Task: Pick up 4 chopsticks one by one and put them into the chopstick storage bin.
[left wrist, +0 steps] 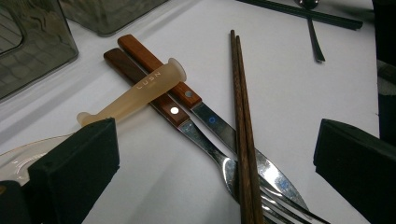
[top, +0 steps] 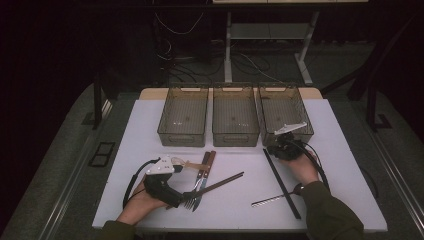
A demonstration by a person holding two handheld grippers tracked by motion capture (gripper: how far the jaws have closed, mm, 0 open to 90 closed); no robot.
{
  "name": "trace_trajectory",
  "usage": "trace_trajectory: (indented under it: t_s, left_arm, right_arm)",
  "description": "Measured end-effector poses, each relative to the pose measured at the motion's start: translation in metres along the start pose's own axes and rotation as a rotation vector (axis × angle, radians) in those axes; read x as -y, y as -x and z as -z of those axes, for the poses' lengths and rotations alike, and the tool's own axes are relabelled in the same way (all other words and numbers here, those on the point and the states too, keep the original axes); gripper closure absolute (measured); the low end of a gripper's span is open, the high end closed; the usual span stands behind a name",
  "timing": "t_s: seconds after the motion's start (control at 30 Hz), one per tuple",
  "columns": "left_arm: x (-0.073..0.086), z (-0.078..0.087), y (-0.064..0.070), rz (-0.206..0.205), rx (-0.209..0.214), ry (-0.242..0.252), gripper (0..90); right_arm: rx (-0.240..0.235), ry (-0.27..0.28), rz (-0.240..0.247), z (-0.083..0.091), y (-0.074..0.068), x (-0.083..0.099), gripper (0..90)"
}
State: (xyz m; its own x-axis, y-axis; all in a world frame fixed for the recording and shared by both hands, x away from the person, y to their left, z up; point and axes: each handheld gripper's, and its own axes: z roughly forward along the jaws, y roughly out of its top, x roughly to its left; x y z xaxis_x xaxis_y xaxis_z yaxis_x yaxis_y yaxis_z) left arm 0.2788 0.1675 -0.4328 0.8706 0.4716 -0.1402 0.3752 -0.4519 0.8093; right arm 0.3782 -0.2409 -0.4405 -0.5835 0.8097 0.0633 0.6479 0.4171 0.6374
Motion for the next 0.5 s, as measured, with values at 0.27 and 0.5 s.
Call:
trace_trajectory:
  t_s: [0.27, 0.5]
  left_arm:
    - [0.0002, 0.0004, 0.0004, 0.0, 0.001, 0.001, 0.0]
    - [0.0, 0.0007, 0.0008, -0.003, -0.001, 0.0, 0.0]
  right_arm:
    - [-0.006, -0.016, 0.012, -0.0041, -0.0022, 0.0006, 89.4]
    - [-0.021, -0.017, 0.022, -0.0048, -0.0078, 0.0004, 89.7]
